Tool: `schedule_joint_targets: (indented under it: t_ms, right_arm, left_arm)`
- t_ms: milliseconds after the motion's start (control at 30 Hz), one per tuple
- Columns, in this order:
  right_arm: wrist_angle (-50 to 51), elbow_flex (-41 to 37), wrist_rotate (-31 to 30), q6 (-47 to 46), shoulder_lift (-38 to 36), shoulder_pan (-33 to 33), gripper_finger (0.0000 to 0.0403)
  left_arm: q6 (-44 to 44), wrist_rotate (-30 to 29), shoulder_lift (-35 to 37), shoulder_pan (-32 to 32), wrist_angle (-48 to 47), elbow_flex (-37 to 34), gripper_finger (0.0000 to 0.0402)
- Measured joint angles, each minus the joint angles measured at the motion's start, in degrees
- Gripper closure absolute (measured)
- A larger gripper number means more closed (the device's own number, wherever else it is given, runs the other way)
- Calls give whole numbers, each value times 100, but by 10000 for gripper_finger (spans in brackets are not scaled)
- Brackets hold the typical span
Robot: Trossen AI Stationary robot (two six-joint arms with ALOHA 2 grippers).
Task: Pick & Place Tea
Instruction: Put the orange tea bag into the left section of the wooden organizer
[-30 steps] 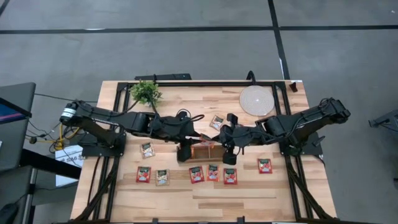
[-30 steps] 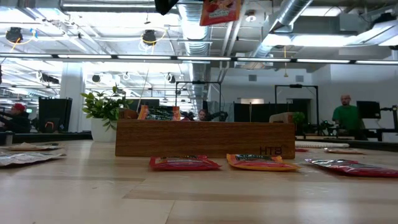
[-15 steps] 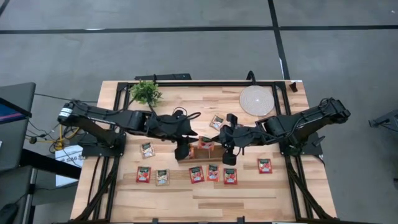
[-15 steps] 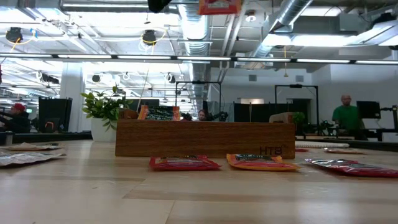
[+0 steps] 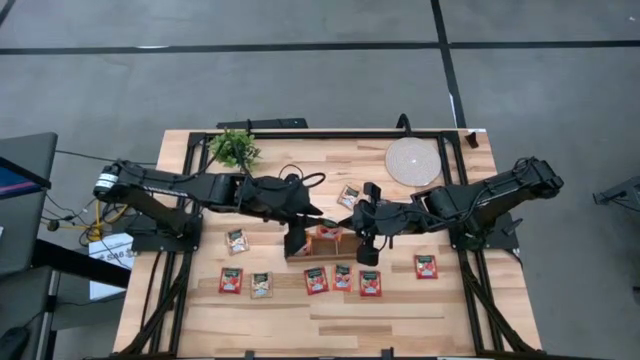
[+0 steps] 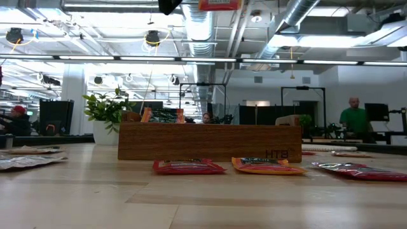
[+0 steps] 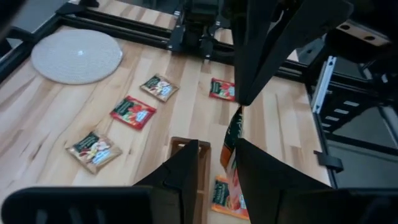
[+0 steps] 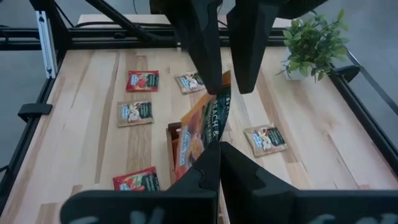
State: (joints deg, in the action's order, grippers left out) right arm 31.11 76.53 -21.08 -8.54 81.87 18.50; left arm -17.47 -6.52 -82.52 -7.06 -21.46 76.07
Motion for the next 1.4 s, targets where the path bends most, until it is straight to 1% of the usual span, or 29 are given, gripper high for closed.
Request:
schedule_joint_targets:
  t_ms: [167, 300, 367, 500, 567, 800, 933, 1033, 1133, 1300, 1400]
  right_arm:
    - [2, 1, 0, 4, 0, 0, 403]
    - [1, 2, -1, 56, 0, 0, 403]
    - [-17, 1, -2, 104, 0, 0, 403]
    - [-31, 2, -2, 105, 0, -30, 403]
    - [-31, 2, -4, 105, 0, -26, 403]
    - [-37, 0, 17, 153, 0, -24, 403]
    - [-38, 1, 17, 121, 0, -24, 400]
    - [-28, 2, 37, 109, 0, -24, 385]
    - [13, 2, 41, 107, -4, -22, 359]
    - [364, 2, 59, 102, -20, -22, 319]
    - [821, 2, 78, 50, -20, -22, 311]
  left_arm:
    - [-42, 288, 0, 39, 34, 0, 305]
    - [-127, 310, 0, 36, 28, 0, 316]
    - [-127, 310, 0, 36, 27, 0, 331]
    - [-125, 327, 0, 36, 25, 0, 379]
    - [-125, 328, 0, 36, 25, 0, 395]
    - [-125, 362, 0, 36, 21, 0, 401]
    - [-114, 260, 0, 36, -29, 0, 401]
    - [-110, 115, 0, 30, -326, 0, 401]
    - [-125, -55, -2, -32, -593, 0, 401]
    - [-138, -546, -2, -301, -831, -8, 401]
    - [-222, -778, 30, -446, -857, -336, 401]
